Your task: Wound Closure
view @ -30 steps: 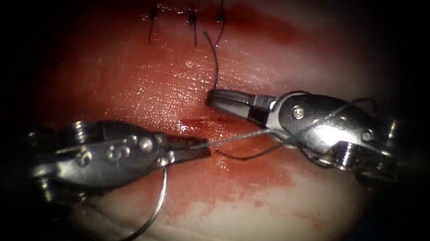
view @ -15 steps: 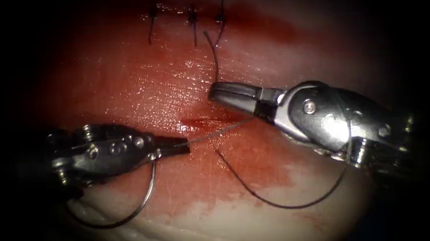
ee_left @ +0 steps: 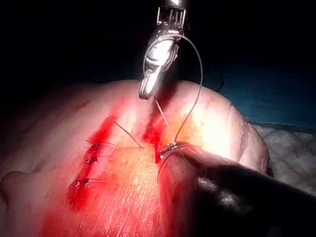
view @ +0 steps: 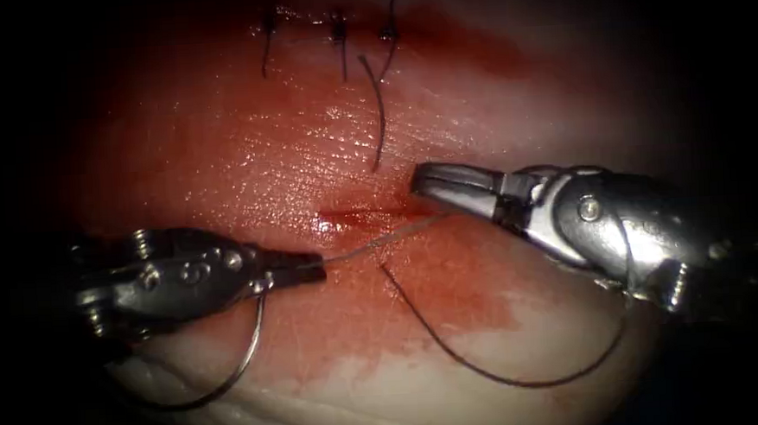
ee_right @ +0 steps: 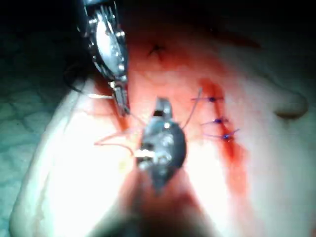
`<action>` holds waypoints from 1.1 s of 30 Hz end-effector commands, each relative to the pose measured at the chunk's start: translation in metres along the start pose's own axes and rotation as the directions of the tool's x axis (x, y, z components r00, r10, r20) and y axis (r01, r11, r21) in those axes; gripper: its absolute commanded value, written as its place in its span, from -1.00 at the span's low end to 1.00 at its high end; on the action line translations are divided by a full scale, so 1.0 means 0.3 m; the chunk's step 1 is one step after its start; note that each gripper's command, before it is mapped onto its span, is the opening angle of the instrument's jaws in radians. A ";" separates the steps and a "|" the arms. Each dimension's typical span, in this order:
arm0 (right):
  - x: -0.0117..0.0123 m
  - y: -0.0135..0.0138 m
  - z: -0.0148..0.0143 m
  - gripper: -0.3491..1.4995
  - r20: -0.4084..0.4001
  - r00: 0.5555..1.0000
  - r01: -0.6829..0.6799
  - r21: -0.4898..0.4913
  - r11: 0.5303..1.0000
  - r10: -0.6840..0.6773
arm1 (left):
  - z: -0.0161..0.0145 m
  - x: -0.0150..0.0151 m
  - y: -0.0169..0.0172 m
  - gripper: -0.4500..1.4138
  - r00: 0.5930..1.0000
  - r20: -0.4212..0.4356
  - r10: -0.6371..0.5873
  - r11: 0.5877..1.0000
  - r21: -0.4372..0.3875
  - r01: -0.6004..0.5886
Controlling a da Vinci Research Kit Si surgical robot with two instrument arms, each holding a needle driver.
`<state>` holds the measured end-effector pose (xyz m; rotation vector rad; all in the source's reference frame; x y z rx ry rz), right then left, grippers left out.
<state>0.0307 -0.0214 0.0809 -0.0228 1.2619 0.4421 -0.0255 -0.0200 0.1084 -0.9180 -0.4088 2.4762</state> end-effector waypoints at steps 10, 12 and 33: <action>-0.0047 0.0006 0.0077 0.43 0.009 1.000 0.016 -0.027 1.000 -0.015 | -0.007 0.008 0.007 -1.00 1.000 0.004 0.002 1.000 -0.021 -0.002; -0.0064 0.0005 0.0084 0.43 0.012 1.000 0.009 -0.023 1.000 -0.009 | -0.009 0.009 0.009 -1.00 1.000 0.003 -0.002 1.000 -0.030 0.002; -0.0133 -0.0078 0.0139 0.31 0.065 0.997 0.026 0.110 0.994 -0.034 | -0.033 0.022 0.011 -1.00 1.000 0.026 -0.001 1.000 -0.019 0.001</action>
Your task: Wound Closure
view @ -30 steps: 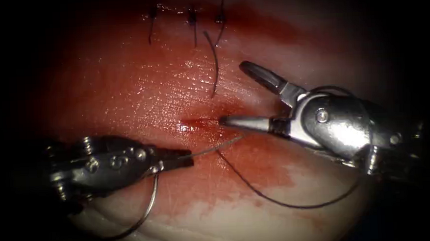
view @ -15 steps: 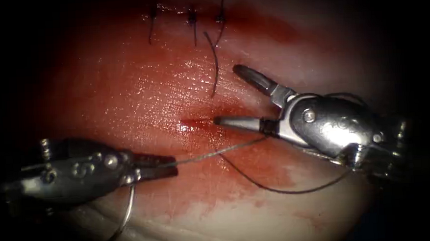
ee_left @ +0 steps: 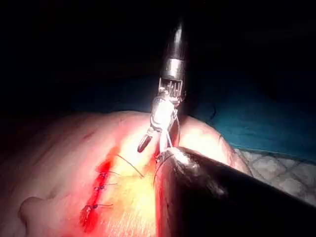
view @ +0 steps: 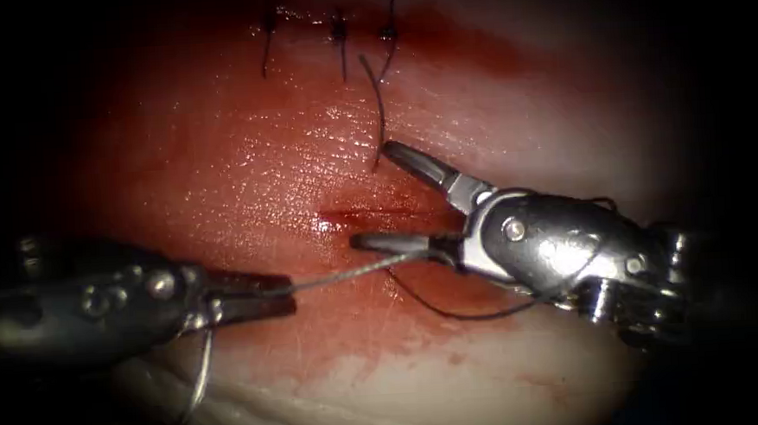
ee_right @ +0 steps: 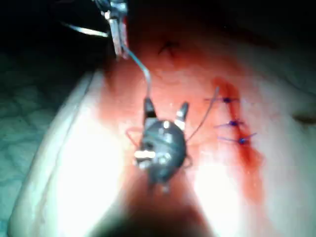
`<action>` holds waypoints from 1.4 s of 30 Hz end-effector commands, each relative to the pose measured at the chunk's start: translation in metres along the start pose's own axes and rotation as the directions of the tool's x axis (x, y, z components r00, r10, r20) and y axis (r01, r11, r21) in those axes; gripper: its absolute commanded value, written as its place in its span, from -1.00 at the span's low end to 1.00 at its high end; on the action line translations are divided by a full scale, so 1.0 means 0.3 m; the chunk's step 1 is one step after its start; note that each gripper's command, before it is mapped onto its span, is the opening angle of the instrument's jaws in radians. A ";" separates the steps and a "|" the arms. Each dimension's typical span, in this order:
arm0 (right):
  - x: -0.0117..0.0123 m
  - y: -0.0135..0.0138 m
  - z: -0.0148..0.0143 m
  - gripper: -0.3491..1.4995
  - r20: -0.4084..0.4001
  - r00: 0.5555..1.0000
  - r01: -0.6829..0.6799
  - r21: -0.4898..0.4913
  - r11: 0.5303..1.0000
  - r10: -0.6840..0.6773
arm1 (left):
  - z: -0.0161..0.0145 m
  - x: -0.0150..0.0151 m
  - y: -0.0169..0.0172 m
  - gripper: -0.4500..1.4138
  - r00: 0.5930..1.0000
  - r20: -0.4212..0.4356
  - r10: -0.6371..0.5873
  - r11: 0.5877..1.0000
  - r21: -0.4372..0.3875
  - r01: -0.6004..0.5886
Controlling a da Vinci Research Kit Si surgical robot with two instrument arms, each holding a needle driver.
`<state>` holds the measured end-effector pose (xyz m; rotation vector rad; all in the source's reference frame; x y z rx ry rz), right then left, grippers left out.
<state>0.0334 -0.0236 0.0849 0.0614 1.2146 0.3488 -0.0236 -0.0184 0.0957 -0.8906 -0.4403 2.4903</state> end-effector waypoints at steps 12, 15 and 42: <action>-0.0010 -0.0053 0.0046 0.23 0.012 1.000 0.010 0.063 0.998 -0.011 | 0.001 0.007 -0.014 -1.00 1.000 -0.022 -0.002 1.000 0.027 0.003; -0.0005 -0.0061 0.0054 0.22 0.007 1.000 0.004 0.076 0.997 -0.005 | 0.007 0.007 -0.019 -1.00 1.000 -0.022 -0.002 0.999 0.042 0.003; 0.0057 0.0032 -0.0035 -0.08 -0.095 0.994 -0.057 -0.024 0.998 0.054 | 0.042 -0.020 -0.012 -1.00 0.995 0.016 0.101 0.995 -0.019 -0.101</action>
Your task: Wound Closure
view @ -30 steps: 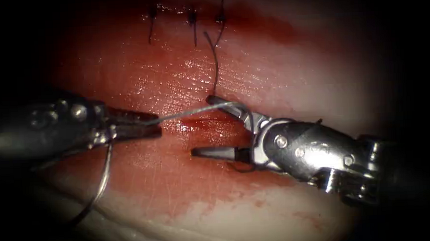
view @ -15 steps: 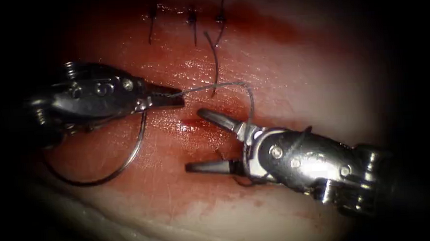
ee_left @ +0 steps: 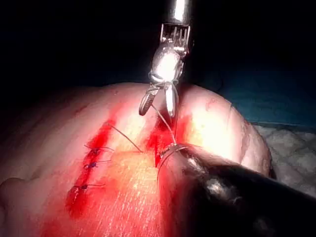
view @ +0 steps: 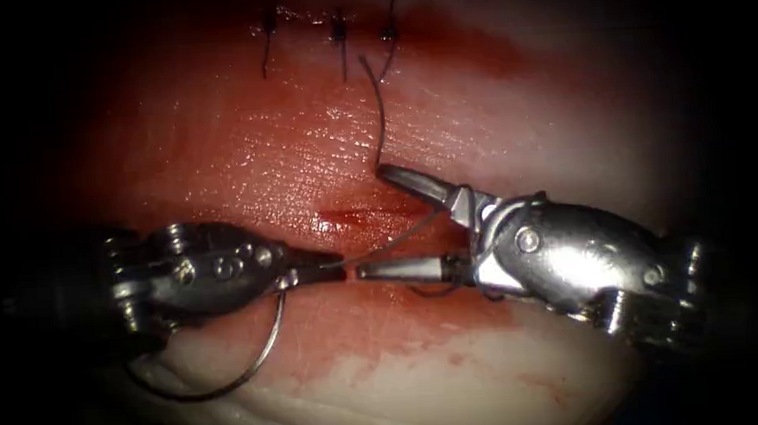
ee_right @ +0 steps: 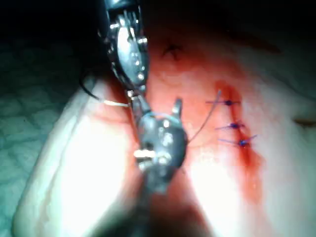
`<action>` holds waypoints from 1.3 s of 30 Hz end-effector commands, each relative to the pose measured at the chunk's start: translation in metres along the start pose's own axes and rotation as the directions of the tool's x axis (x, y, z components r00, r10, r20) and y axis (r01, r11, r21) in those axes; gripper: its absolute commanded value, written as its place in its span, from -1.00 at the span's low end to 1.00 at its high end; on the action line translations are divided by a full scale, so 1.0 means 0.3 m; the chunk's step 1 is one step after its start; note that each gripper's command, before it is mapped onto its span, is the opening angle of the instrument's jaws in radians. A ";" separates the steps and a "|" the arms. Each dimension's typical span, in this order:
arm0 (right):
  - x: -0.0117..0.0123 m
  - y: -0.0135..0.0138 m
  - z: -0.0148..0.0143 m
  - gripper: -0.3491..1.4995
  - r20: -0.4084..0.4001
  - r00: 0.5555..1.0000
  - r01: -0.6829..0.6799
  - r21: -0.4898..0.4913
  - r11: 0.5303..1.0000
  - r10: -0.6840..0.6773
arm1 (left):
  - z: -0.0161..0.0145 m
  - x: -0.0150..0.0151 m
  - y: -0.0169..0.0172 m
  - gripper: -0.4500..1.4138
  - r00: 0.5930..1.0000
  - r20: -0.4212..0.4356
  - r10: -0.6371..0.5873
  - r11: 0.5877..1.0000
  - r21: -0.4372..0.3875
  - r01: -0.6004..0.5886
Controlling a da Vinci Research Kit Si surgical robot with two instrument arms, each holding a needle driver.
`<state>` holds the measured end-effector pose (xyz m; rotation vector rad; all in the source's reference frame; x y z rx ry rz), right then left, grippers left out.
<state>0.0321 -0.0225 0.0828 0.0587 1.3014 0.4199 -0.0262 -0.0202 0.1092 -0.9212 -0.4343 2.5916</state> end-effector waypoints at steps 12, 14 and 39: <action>-0.0030 0.0044 0.0039 -0.08 0.015 1.000 -0.006 -0.108 0.994 0.008 | -0.001 0.007 0.008 -1.00 1.000 0.004 -0.009 1.000 -0.018 0.009; -0.0046 0.0063 0.0040 -0.08 0.019 1.000 -0.019 -0.144 0.989 0.022 | -0.002 0.007 0.008 -1.00 1.000 0.003 -0.008 1.000 -0.021 0.008; -0.0111 0.0195 0.0222 -0.04 0.007 0.996 -0.080 -0.284 0.955 0.086 | -0.004 0.006 -0.003 -1.00 1.000 0.007 -0.009 1.000 -0.015 0.009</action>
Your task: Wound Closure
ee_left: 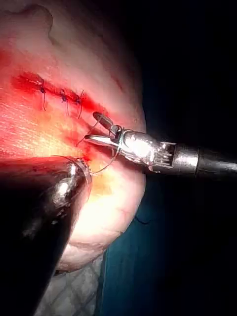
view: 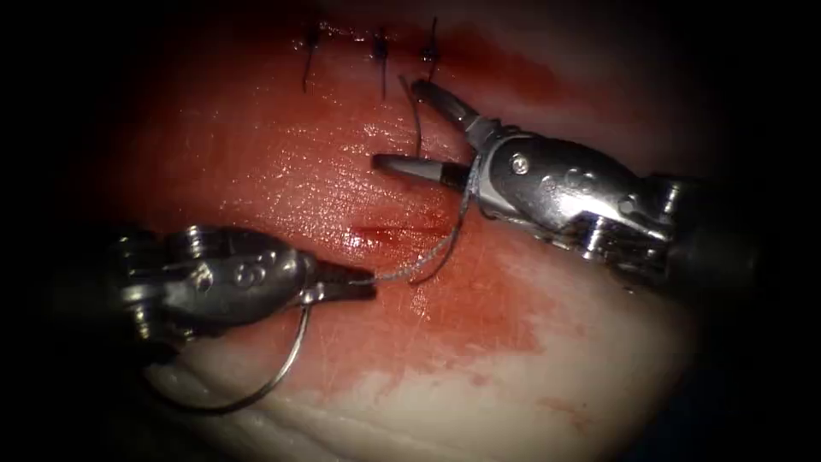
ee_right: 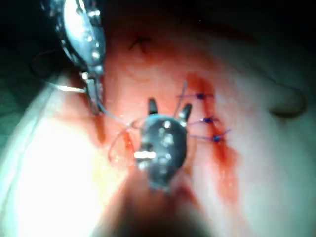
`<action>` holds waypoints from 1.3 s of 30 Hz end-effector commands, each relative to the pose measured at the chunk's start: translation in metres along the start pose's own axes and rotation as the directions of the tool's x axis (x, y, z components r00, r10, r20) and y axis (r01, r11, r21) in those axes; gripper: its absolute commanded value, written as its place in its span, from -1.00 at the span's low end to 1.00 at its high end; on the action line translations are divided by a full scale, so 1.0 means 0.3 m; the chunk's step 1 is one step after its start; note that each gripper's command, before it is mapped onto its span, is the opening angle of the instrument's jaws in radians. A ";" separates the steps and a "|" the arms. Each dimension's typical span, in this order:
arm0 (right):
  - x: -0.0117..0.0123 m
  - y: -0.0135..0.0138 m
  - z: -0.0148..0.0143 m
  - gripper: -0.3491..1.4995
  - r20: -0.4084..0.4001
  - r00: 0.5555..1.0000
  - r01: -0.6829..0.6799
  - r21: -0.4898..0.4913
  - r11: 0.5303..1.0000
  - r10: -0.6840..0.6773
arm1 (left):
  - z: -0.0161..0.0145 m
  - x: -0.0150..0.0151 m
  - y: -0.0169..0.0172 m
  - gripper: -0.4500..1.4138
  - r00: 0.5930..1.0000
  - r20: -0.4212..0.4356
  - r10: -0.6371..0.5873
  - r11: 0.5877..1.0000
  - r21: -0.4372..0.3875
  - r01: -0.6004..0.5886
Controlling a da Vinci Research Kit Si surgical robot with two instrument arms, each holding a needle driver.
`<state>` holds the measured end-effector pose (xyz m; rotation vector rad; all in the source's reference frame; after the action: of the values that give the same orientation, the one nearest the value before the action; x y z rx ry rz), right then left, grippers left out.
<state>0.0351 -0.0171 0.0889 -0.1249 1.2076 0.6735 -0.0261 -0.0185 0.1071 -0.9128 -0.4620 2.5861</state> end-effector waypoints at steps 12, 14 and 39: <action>-0.0019 -0.0022 -0.0043 -1.00 0.026 1.000 -0.017 -0.031 0.999 0.018 | -0.003 -0.002 -0.005 -1.00 0.999 0.000 -0.033 0.999 0.013 0.033; -0.0030 -0.0030 -0.0059 -1.00 0.033 0.999 -0.014 -0.038 0.999 0.016 | -0.005 -0.002 -0.008 -1.00 0.999 -0.007 -0.051 0.998 0.021 0.051; -0.0145 -0.0232 -0.0166 -1.00 0.079 0.997 0.021 -0.027 0.999 -0.018 | -0.012 0.016 -0.080 -1.00 0.988 -0.034 -0.152 0.979 0.132 0.156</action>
<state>0.0333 -0.0265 0.0888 -0.1328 1.1166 0.6728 -0.0212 0.0056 0.1114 -0.8259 -0.3314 2.4257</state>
